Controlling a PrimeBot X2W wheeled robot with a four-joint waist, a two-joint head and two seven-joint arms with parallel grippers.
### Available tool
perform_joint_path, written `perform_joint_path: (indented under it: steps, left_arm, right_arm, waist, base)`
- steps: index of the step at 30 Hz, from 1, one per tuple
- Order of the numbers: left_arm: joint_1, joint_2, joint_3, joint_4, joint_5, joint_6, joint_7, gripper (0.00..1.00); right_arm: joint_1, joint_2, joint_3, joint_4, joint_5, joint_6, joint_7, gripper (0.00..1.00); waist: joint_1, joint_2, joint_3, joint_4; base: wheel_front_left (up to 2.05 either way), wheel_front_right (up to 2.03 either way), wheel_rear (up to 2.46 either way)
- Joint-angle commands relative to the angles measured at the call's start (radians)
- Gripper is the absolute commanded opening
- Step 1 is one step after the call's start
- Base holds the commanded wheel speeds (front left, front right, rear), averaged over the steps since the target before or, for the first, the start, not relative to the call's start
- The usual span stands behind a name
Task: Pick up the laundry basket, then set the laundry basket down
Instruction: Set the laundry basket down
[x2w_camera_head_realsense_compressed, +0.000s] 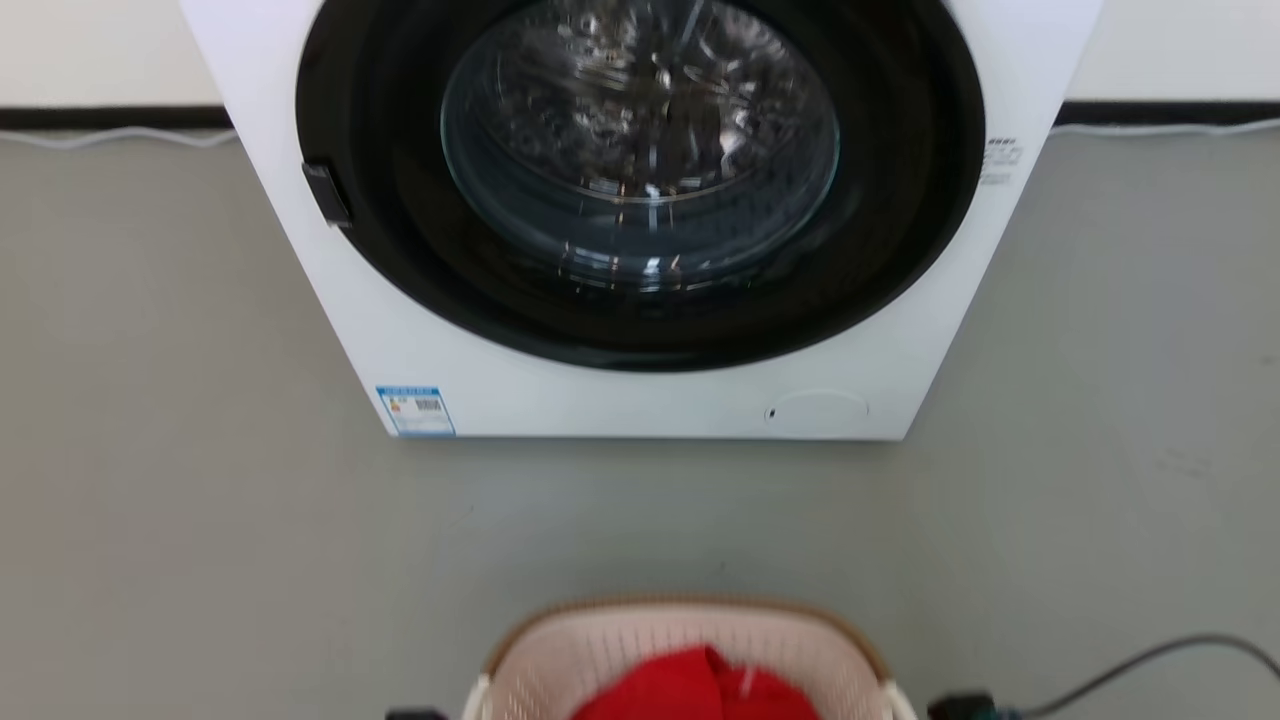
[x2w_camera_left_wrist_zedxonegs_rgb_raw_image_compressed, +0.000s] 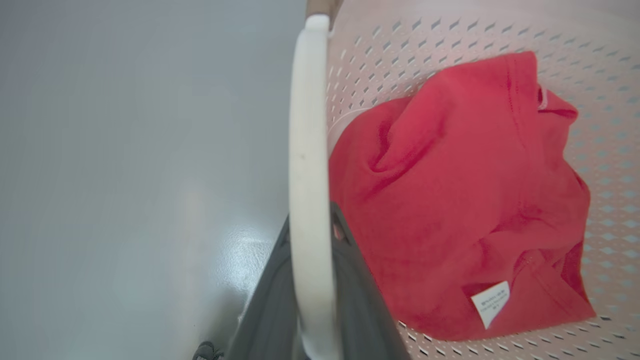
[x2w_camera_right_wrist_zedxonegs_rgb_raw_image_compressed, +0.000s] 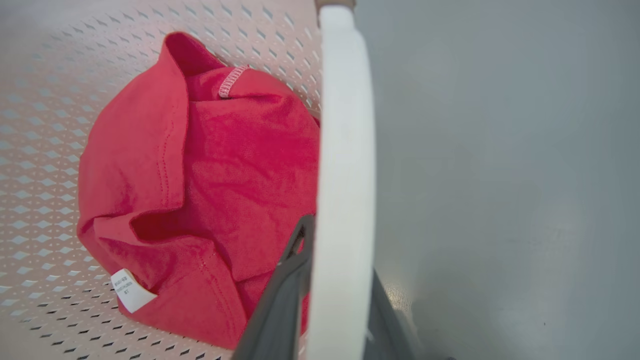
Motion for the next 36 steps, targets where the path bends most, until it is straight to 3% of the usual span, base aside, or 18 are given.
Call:
perform_joint_path:
  steps: [1,19,28,36]
  left_arm:
    - [-0.07,0.016,0.031,-0.004,-0.006,0.009,-0.02,0.0]
    - [-0.429,0.04,0.052,-0.002,0.007,-0.007,-0.069,0.0]
    - [-0.579,0.036,0.065,-0.012,0.022,-0.008,-0.082,0.0]
    - [-0.661,0.032,0.079,-0.034,0.042,-0.005,-0.084,0.0]
  right_arm:
    - [-0.045,0.01,0.005,-0.01,0.002,0.017,-0.027,0.0]
    - [-0.413,0.01,-0.026,0.025,-0.035,0.017,-0.112,0.0]
    - [-0.559,-0.012,-0.166,0.026,-0.184,0.017,-0.116,0.0]
    - [-0.612,-0.021,-0.297,0.026,-0.315,0.017,-0.112,0.0]
  waist:
    - [0.0,-0.0001,0.031,0.004]
    - [0.0,-0.0001,0.397,0.031]
    - [0.0,-0.0001,0.581,0.053]
    - [0.0,-0.0001,0.682,0.073]
  base:
    - [0.0,0.0,0.0]
    - [0.0,0.0,0.0]
    - [0.0,0.0,0.0]
    - [0.0,0.0,0.0]
